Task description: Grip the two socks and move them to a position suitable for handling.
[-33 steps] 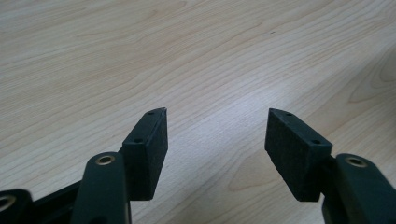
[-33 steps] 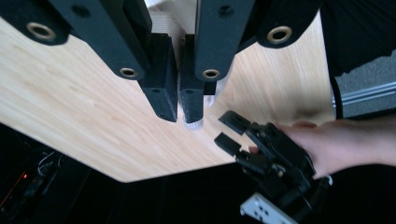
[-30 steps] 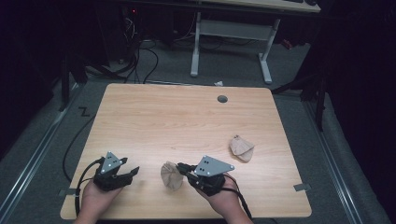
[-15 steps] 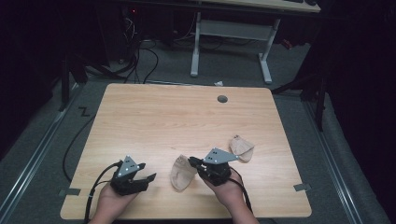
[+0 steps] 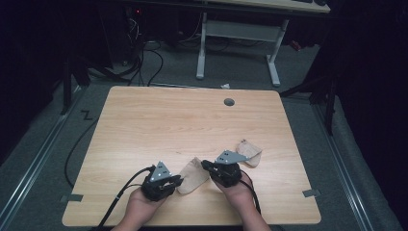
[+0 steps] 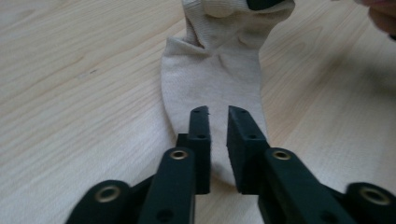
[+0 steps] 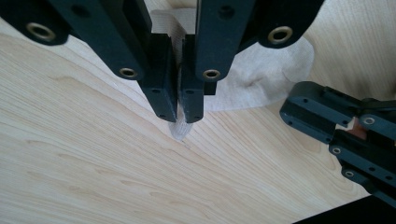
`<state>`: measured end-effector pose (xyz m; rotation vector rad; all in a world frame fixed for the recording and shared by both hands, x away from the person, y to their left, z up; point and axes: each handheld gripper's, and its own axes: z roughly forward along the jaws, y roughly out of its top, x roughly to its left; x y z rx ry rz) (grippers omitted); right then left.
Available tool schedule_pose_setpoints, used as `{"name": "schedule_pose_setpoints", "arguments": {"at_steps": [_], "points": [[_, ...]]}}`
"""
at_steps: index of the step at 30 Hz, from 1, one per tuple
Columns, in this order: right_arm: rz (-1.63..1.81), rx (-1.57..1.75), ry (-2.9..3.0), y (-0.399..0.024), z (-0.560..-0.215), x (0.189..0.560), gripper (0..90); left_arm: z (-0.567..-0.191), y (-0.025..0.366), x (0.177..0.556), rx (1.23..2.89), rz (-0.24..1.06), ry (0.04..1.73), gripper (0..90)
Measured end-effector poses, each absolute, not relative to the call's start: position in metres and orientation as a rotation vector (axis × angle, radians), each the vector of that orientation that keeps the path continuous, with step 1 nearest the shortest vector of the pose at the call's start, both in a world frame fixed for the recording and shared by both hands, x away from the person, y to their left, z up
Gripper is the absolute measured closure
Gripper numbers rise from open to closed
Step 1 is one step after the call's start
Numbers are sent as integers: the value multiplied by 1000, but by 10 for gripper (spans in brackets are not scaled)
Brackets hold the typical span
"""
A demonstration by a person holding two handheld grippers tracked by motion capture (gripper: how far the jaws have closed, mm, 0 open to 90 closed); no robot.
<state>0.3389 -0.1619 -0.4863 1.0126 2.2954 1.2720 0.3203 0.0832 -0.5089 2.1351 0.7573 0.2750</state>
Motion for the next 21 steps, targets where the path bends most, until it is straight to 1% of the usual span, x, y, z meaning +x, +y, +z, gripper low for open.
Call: {"name": "schedule_pose_setpoints", "arguments": {"at_steps": [2, 5, 8, 13, 18, 19, 21], "points": [[1271, 1021, 2296, -163, -487, 339, 857, -514, 76, 320, 2188, 282, 755, 855], [1269, 1027, 2294, -165, -487, 339, 857, -522, 73, 319, 2253, 304, 755, 865], [1247, 1057, 2289, -169, -490, 341, 857, -524, 79, 323, 2240, 272, 781, 861], [1195, 1093, 2278, -176, -495, 343, 857, -524, 90, 326, 2253, 320, 778, 842], [1159, 1104, 2300, -180, -499, 340, 859, -524, 107, 332, 2242, 307, 821, 822], [1134, 1100, 2312, -179, -501, 339, 876, -524, 108, 332, 2242, 309, 825, 820], [1095, 1082, 2329, -178, -504, 337, 876, -523, 112, 333, 2247, 308, 829, 816]]}}
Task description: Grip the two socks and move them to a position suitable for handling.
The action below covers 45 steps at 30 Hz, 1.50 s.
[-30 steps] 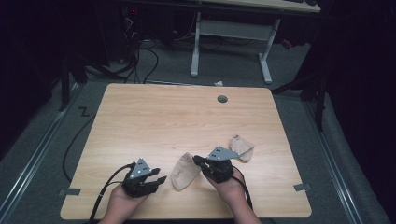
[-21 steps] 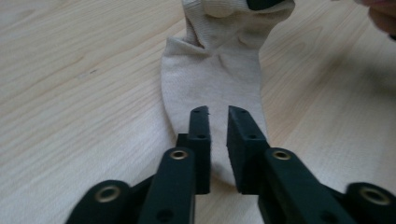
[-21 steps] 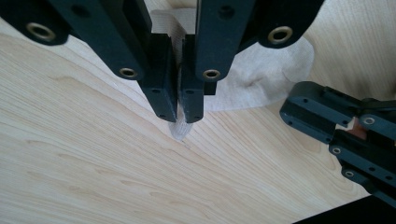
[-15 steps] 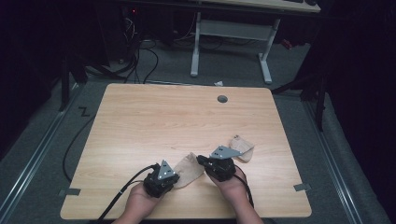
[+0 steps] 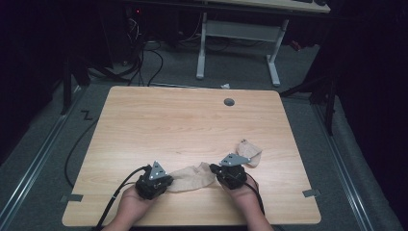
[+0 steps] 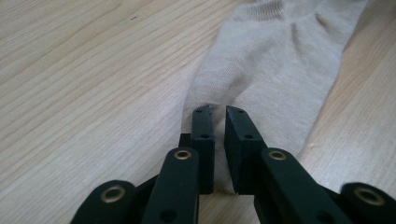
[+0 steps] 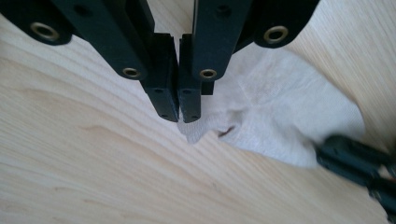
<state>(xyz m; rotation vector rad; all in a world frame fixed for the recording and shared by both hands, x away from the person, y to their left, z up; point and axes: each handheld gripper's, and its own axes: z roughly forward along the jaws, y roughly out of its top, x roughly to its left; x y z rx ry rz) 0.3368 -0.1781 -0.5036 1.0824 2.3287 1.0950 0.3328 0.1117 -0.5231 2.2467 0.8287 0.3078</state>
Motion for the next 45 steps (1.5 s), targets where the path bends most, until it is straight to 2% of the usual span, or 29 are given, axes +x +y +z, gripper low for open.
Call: {"name": "schedule_pose_setpoints", "arguments": {"at_steps": [12, 18, 23, 24, 27, 33, 36, 42, 45], "points": [[1020, 1049, 2395, -173, -509, 329, 877, -523, 118, 334, 2241, 274, 835, 775], [980, 1025, 2473, -172, -524, 316, 876, -520, 122, 329, 2275, 226, 804, 747], [967, 995, 2484, -169, -523, 306, 864, -519, 126, 319, 2296, 202, 780, 692], [978, 980, 2480, -168, -521, 303, 843, -521, 123, 310, 2232, 205, 831, 667], [1009, 984, 2463, -170, -519, 301, 820, -512, 135, 309, 2227, 276, 789, 635], [1039, 1028, 2419, -180, -516, 304, 764, -499, 161, 311, 2121, 326, 844, 544], [1043, 1072, 2361, -192, -515, 310, 705, -497, 182, 310, 2057, 368, 909, 496], [1046, 1100, 2294, -204, -510, 318, 617, -498, 197, 316, 2029, 416, 959, 421], [1052, 1111, 2276, -203, -506, 323, 608, -500, 198, 318, 2036, 426, 966, 405]]}}
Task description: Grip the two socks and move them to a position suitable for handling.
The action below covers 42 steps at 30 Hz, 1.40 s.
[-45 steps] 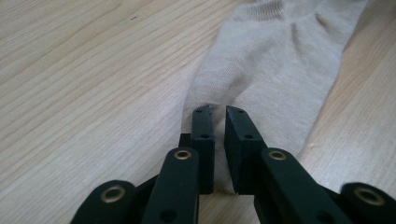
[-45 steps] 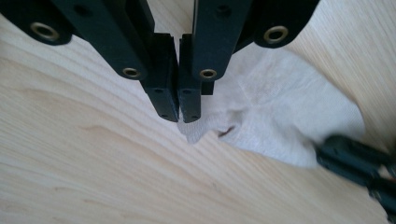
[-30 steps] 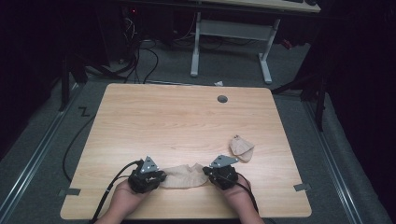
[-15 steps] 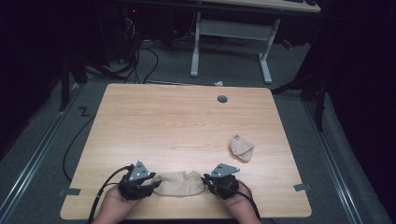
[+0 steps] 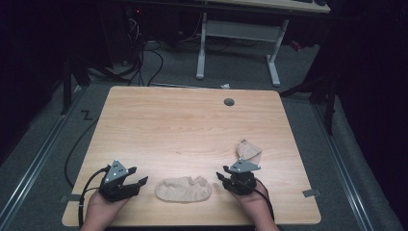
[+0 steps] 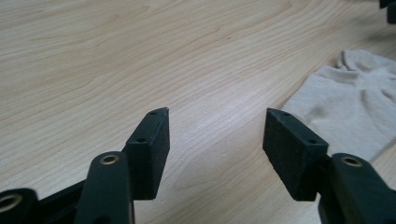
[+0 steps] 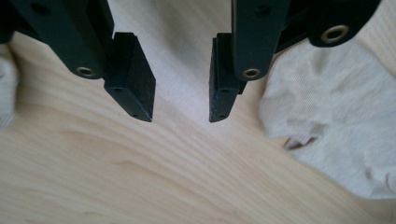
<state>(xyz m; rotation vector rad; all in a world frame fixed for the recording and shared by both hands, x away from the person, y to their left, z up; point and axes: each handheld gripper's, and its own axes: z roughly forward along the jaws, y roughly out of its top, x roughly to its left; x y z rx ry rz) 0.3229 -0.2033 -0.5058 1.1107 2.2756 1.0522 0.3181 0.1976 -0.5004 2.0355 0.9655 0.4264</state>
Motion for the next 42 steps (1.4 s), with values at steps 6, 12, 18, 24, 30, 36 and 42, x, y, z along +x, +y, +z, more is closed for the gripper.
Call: {"name": "schedule_pose_setpoints", "arguments": {"at_steps": [6, 12, 18, 24, 30, 36, 42], "points": [[1092, 1196, 2202, -193, -487, 339, 638, -505, 197, 323, 2074, 459, 988, 396], [1068, 1172, 2148, -194, -468, 366, 647, -507, 198, 327, 2075, 448, 1000, 388], [1007, 1218, 2112, -216, -476, 373, 615, -509, 198, 329, 2075, 435, 1000, 389], [897, 1326, 2089, -251, -486, 378, 524, -509, 199, 330, 2074, 426, 1005, 389], [806, 1338, 2086, -265, -494, 381, 483, -510, 197, 331, 2073, 417, 998, 389], [779, 1322, 2130, -260, -503, 385, 461, -510, 197, 330, 2078, 413, 990, 389], [746, 1321, 2162, -251, -511, 389, 527, -510, 197, 330, 2078, 411, 988, 389]]}}
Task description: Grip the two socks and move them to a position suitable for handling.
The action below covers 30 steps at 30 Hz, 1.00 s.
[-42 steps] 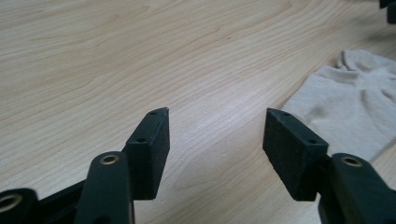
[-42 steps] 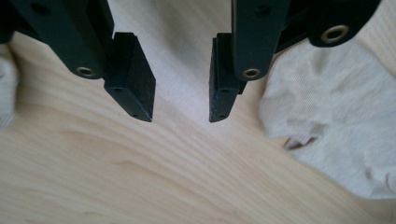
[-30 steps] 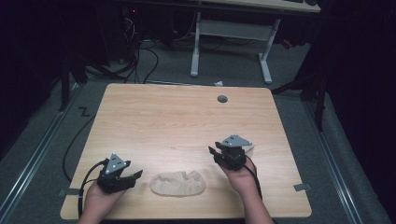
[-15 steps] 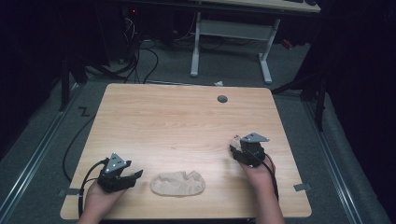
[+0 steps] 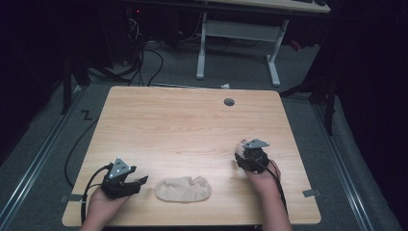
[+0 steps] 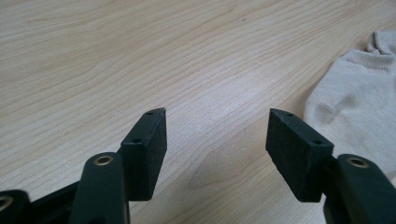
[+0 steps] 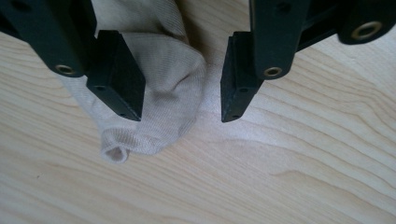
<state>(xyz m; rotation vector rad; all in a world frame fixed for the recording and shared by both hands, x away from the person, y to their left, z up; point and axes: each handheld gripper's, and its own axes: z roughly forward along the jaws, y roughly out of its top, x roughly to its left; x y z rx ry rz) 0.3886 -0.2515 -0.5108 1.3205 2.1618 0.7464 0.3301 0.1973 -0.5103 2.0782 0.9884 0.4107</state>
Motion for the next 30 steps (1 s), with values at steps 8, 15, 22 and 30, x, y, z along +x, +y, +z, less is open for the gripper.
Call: {"name": "schedule_pose_setpoints", "arguments": {"at_steps": [8, 15, 22, 30], "points": [[709, 1329, 2143, -250, -514, 390, 732, -510, 197, 329, 2076, 411, 987, 389], [827, 1363, 2096, -258, -502, 383, 831, -510, 195, 329, 2087, 411, 977, 389], [876, 1362, 2068, -262, -497, 378, 837, -510, 194, 328, 2085, 412, 975, 389], [931, 1306, 2041, -260, -487, 369, 837, -508, 194, 328, 2081, 415, 967, 389]]}}
